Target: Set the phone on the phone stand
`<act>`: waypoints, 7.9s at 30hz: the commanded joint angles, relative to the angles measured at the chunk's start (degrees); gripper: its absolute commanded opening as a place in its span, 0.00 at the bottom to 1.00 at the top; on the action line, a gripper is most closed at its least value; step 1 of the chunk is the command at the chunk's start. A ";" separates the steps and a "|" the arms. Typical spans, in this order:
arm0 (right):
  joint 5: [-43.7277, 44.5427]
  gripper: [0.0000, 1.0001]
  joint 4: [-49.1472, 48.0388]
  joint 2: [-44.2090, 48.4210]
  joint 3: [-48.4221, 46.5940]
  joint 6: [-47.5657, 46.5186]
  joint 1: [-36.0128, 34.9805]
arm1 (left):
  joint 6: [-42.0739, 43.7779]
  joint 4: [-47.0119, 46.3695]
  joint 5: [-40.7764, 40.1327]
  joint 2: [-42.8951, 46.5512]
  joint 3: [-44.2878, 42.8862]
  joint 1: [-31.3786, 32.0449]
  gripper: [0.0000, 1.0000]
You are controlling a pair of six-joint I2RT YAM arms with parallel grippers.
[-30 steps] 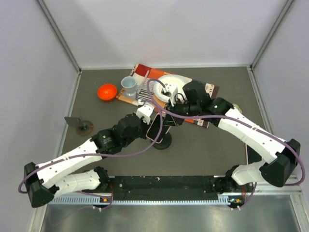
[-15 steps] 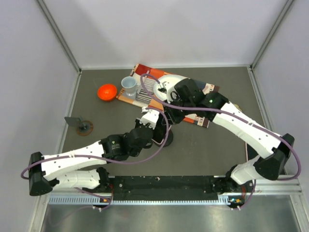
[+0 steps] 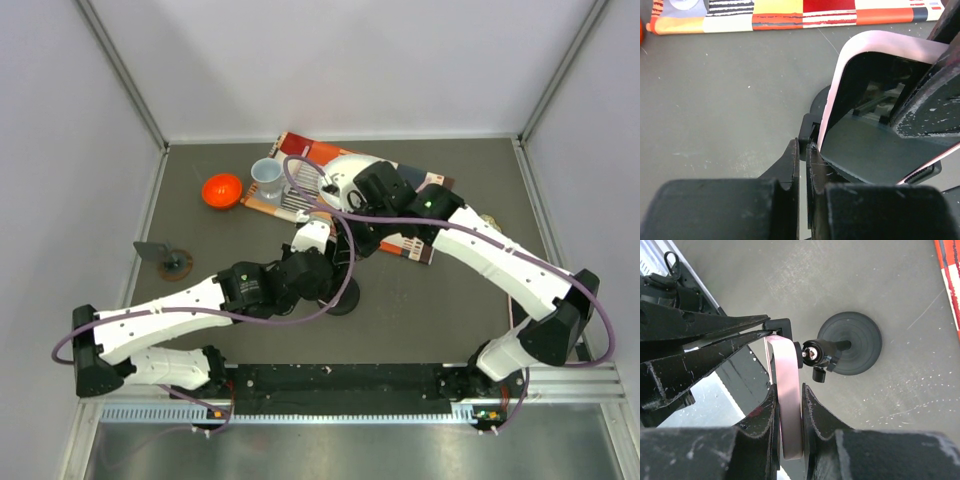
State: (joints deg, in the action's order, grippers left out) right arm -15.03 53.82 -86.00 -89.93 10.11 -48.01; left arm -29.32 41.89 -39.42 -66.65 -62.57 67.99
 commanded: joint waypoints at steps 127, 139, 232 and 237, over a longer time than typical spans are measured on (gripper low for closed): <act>-29.88 0.00 -55.84 19.29 36.59 9.06 12.50 | 1.02 -16.05 34.93 47.84 20.73 -20.17 0.80; -50.62 0.00 -60.96 4.27 19.90 15.48 22.78 | 0.06 -14.37 36.95 51.97 22.21 -20.26 0.81; -17.68 0.99 -51.27 9.07 23.72 9.50 21.91 | 5.14 -2.50 6.58 21.84 -2.11 -34.44 0.86; -14.25 0.99 -49.43 20.76 36.12 3.96 21.99 | 0.34 -4.97 18.07 16.74 -2.13 -55.99 0.84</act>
State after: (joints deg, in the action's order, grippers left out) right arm -34.89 3.51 -72.49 -59.90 19.90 -25.76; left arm -26.04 40.07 -27.94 -47.57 -63.42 24.53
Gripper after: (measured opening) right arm 0.987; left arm 0.848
